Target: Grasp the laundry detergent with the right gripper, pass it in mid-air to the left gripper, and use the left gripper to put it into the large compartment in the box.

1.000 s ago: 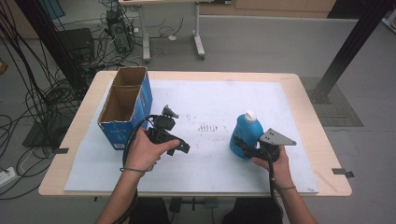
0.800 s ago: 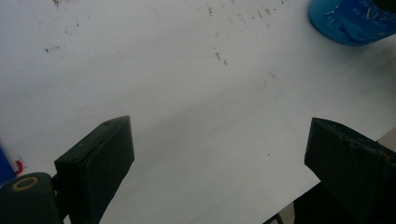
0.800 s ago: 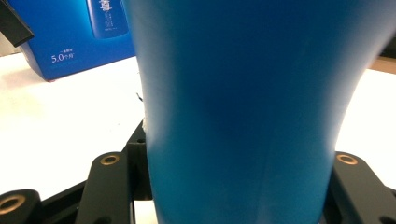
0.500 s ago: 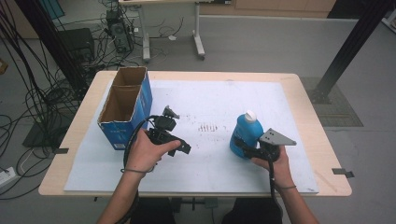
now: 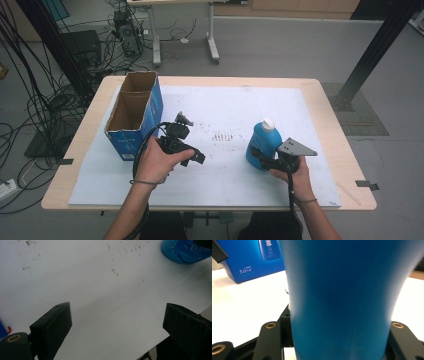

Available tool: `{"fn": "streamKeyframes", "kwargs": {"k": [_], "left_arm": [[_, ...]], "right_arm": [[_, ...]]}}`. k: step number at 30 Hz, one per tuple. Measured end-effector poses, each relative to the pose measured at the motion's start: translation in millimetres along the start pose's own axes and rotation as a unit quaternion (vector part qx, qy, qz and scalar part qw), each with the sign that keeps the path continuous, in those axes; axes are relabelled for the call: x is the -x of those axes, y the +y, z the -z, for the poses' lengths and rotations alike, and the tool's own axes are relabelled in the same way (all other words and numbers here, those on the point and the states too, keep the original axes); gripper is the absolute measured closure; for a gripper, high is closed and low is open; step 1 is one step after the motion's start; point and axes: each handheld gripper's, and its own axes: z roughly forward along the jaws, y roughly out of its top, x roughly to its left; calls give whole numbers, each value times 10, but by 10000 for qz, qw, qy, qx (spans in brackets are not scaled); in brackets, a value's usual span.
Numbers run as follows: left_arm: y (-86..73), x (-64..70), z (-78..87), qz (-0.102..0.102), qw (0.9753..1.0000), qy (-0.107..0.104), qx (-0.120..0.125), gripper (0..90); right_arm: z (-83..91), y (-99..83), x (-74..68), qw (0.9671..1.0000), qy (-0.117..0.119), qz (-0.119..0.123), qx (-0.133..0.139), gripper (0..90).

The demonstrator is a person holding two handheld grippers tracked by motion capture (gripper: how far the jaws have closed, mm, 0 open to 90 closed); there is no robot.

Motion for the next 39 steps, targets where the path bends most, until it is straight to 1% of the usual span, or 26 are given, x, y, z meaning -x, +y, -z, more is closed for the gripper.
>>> {"fn": "streamKeyframes", "kwargs": {"k": [18, 26, 31, 37, 39], "left_arm": [[-12, -7, -23, -13, 10000, -10, -24, 92], [9, -3, 0, -87, 10000, 0, -26, 92], [37, 15, 26, -174, 9998, 8, -18, 92], [91, 37, 76, -278, 9996, 39, -26, 92], [98, 39, 85, -301, 9995, 44, -21, 92]], "right_arm": [[0, -13, 2, 10000, 1, 0, 60, 433], [2, -22, 0, 9999, 1, 29, 98, 435], [2, -21, 0, 9999, 3, 46, 105, 437], [-2, 4, -9, 9999, 32, 131, 34, 439], [-5, 10, -6, 9999, 36, 123, 16, 439]]}}
